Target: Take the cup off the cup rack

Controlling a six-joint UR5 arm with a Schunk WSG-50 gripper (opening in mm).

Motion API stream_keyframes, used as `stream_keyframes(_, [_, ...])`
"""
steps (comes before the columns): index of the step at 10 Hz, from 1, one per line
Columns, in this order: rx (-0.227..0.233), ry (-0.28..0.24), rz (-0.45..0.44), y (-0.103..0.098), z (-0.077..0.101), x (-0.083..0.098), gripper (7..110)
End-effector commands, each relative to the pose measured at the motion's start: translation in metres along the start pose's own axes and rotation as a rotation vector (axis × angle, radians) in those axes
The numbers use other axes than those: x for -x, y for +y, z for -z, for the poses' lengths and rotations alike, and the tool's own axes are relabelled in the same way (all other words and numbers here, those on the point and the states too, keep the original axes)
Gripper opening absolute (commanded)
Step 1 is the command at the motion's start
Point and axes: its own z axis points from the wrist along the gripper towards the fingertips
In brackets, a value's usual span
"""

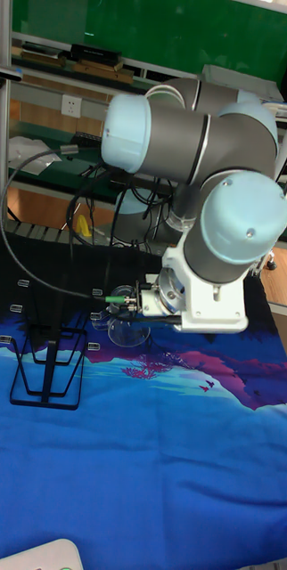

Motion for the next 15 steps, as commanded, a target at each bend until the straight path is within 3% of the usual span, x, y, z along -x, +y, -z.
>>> stream_keyframes(1, [0.004, -0.101, 0.058, 0.003, 0.005, 0.019, 22])
stream_keyframes(3, [-0.026, -0.167, 0.039, -0.003, 0.004, 0.031, 22])
stream_keyframes(5, [-0.076, -0.286, 0.094, -0.012, 0.011, 0.061, 22])
stream_keyframes(6, [-0.066, -0.367, 0.152, -0.006, 0.017, 0.080, 22])
stream_keyframes(7, [-0.025, -0.432, 0.207, 0.008, 0.023, 0.094, 22])
stream_keyframes(8, [-0.020, -0.456, 0.228, 0.011, 0.026, 0.099, 22])
stream_keyframes(10, [0.034, -0.537, 0.265, 0.029, 0.035, 0.115, 22])
stream_keyframes(12, [0.010, -0.621, 0.284, 0.027, 0.047, 0.132, 22])
stream_keyframes(13, [0.007, -0.703, 0.324, 0.032, 0.059, 0.148, 22])
stream_keyframes(15, [0.016, -0.718, 0.310, 0.033, 0.061, 0.151, 22])
